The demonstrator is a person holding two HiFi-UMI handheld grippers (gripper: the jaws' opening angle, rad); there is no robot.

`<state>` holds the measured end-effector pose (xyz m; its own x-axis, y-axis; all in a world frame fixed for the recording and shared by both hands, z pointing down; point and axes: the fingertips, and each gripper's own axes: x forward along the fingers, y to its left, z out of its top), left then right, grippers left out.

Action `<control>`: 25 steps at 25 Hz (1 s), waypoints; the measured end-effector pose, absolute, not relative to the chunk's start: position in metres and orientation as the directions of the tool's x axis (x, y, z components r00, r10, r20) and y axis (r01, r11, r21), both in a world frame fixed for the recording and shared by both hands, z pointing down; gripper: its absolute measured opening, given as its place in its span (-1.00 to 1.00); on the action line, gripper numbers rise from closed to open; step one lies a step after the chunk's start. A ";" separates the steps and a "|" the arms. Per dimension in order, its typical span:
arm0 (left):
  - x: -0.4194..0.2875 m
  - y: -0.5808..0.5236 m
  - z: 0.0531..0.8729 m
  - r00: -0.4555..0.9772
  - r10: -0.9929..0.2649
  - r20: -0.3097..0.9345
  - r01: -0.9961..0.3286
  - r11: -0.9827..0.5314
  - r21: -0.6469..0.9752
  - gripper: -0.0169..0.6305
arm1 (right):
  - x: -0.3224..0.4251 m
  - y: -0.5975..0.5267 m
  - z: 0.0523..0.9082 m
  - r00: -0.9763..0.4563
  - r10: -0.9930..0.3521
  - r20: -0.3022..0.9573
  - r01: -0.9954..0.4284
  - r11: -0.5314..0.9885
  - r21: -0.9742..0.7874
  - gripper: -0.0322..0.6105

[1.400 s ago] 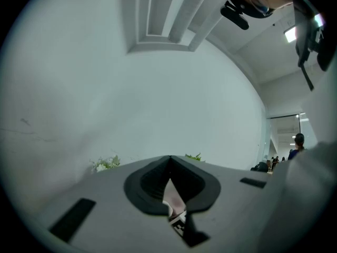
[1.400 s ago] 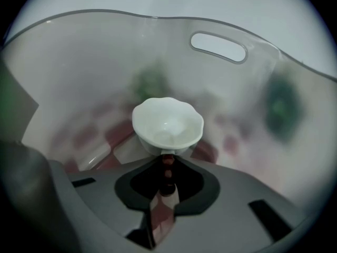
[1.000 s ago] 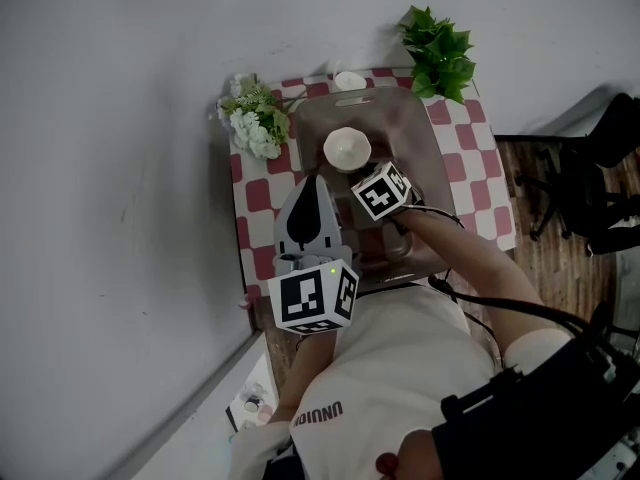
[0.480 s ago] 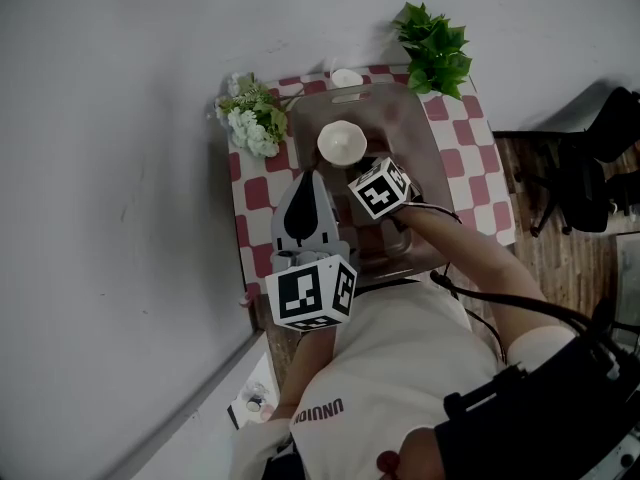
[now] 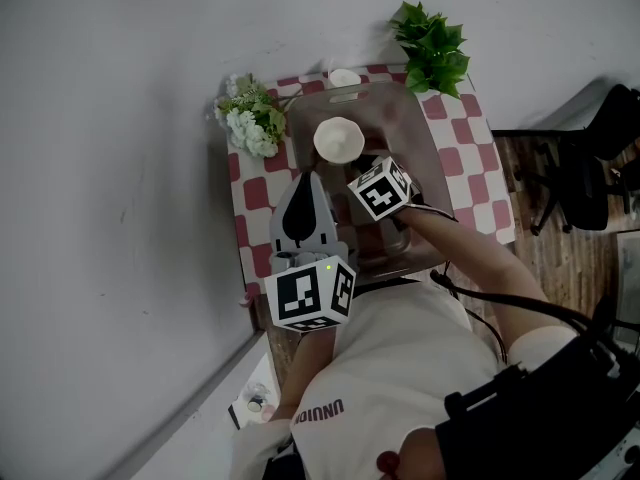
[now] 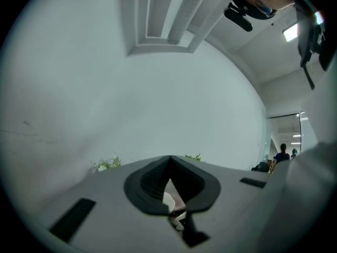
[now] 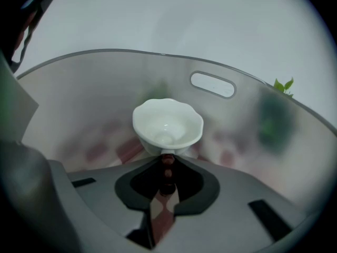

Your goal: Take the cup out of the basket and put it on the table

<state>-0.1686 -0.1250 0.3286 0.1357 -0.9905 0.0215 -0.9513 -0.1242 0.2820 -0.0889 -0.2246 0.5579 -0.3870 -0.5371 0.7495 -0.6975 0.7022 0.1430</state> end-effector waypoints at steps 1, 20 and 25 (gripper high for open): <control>-0.169 -0.125 0.329 0.136 -0.991 0.021 -0.951 -0.124 0.282 -0.91 | -0.089 -0.224 0.556 -0.390 -0.540 0.746 -0.695 0.704 0.146 -0.70; -0.162 -0.121 0.329 0.139 -0.990 0.024 -0.953 -0.127 0.274 -0.91 | -0.095 -0.223 0.530 -0.430 -0.579 0.693 -0.671 0.718 0.183 -0.70; -0.161 -0.119 0.330 0.141 -0.990 0.022 -0.954 -0.129 0.272 -0.91 | -0.096 -0.222 0.521 -0.440 -0.593 0.674 -0.666 0.719 0.198 -0.70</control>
<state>-0.1605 -0.1191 0.3296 0.1405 -0.9898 0.0225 -0.9537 -0.1292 0.2716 -0.0960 -0.2222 0.5210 -0.4397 -0.5933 0.6743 -0.6663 0.7189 0.1981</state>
